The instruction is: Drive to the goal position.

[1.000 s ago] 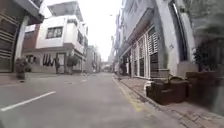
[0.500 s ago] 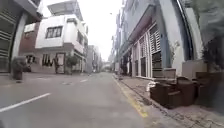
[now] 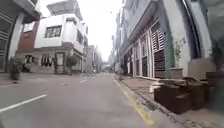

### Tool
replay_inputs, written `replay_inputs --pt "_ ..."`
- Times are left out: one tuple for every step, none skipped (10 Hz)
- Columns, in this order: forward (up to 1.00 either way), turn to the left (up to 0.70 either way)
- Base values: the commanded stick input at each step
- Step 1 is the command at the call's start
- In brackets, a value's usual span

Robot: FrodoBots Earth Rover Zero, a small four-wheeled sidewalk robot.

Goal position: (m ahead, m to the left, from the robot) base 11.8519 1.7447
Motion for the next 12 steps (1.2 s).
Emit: replay_inputs --pt "0.49 0.00" --pt "0.49 0.00" --pt "0.49 0.00" --pt "0.49 0.00" --pt "0.49 0.00" --pt "0.49 0.00" --pt "0.49 0.00" --pt "0.49 0.00" --pt "0.49 0.00" --pt "0.49 0.00" --pt "0.49 0.00" --pt "0.49 0.00"
